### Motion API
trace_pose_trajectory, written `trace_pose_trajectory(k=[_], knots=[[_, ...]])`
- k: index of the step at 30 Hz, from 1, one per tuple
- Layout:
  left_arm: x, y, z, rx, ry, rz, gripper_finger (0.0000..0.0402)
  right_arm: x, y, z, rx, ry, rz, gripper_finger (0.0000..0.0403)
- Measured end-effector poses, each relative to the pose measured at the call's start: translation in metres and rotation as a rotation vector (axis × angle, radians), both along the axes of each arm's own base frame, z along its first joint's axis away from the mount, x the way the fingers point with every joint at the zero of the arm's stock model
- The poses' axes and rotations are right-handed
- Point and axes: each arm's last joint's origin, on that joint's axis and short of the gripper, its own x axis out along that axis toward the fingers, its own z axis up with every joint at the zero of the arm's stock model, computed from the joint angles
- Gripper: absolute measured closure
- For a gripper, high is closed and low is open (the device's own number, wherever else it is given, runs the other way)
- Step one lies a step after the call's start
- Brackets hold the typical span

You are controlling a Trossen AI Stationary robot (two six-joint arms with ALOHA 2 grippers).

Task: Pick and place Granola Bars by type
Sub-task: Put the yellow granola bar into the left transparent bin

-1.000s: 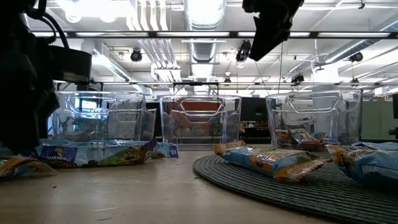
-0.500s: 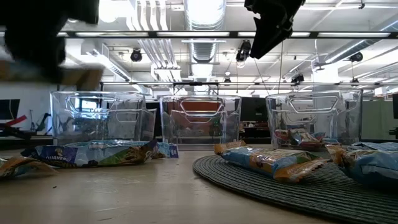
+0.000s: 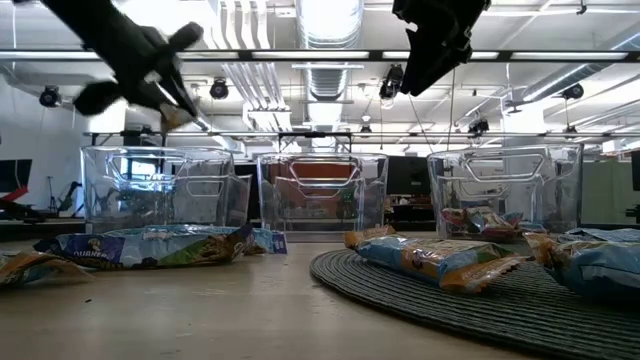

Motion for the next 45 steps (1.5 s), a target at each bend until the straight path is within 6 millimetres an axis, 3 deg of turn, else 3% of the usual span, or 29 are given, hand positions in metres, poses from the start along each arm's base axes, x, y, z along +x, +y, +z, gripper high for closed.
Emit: trace_pose_trajectory(k=[5,8,12,17,21,24,30,33,40,45], knots=[[0.004,0.035,-0.029,-0.102,-0.028,-0.106,0.0318,-0.002,0.0,-0.002,0.035,-0.013,-0.057,0.0177],[0.002,0.041,-0.032,-0.144,-0.03,-0.187,0.0283,-0.004,0.0,-0.003,0.046,0.001,-0.076,0.0177],[-0.001,0.033,-0.009,-0.078,0.025,-0.359,0.0248,-0.005,0.0,-0.005,0.045,0.017,-0.078,0.0177],[-0.011,0.019,0.023,-0.052,0.242,-0.465,0.0241,-0.006,-0.001,-0.009,0.039,0.039,-0.072,0.0177],[-0.005,-0.012,0.047,0.067,0.267,-0.831,0.0241,-0.007,-0.001,-0.015,0.023,0.074,-0.046,0.0177],[0.003,-0.046,0.044,0.097,0.311,-1.038,0.0241,-0.008,-0.001,-0.019,0.017,0.095,-0.034,0.0177],[0.018,-0.119,0.002,0.113,0.511,-1.314,0.0241,-0.01,-0.001,-0.026,0.016,0.12,-0.031,0.0177],[0.03,-0.146,-0.02,0.13,0.571,-1.371,0.0241,-0.011,-0.001,-0.031,0.017,0.136,-0.03,0.0177],[0.048,-0.176,-0.067,0.057,0.688,-1.414,0.0241,-0.014,0.0,-0.039,0.026,0.167,-0.023,0.0177],[0.049,-0.191,-0.079,0.037,0.727,-1.467,0.0241,-0.015,0.0,-0.041,0.039,0.175,-0.016,0.0177]])
